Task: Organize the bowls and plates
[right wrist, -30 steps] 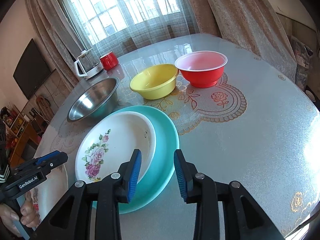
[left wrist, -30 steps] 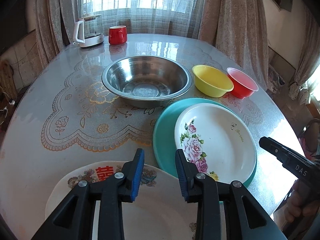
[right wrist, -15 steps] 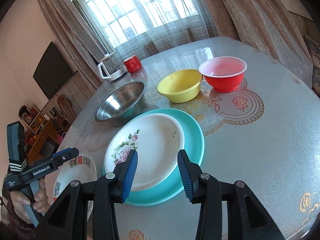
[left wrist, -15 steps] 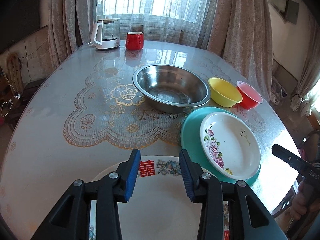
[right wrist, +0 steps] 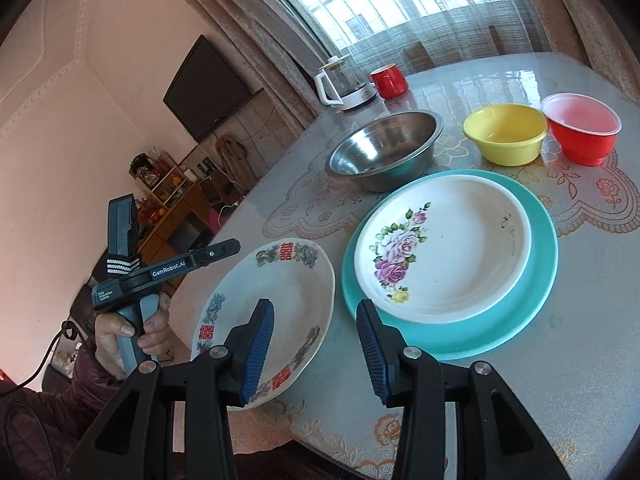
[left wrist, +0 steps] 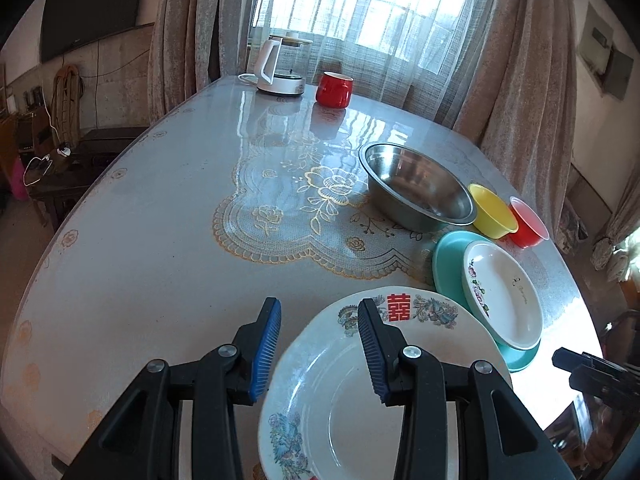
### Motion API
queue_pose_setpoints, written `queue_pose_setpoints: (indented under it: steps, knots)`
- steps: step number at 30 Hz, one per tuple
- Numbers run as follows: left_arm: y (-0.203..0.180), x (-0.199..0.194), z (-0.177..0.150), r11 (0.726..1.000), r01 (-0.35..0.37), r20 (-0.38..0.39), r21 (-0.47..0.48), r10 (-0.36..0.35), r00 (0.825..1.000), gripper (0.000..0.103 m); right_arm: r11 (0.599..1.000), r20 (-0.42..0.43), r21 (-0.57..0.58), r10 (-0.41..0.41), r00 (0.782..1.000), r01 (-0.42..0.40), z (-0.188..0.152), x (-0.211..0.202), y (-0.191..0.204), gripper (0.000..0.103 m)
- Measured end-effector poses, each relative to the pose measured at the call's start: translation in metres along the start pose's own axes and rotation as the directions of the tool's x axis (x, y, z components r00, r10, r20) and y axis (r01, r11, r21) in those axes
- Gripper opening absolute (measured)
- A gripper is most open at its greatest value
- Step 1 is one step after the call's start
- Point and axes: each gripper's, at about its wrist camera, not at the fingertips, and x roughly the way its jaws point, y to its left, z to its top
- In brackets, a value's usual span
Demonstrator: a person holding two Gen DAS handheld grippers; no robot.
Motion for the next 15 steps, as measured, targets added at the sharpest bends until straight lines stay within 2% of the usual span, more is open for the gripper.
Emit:
queue_pose_setpoints:
  steps: [5,15]
  knots:
    - [0.008,-0.010,-0.011,0.999,0.032,0.018,0.023,-0.033,0.999,0.041,0.997,-0.083,-0.008,0.070,0.994,-0.071,-0.016,0.016,0.005,0.044]
    - [0.026,-0.021,-0.029,0.997,0.074,0.018,0.020,-0.074,0.997,0.041,0.999,-0.117,-0.004,0.053,0.992,-0.054,-0.025,0.038,0.005,0.044]
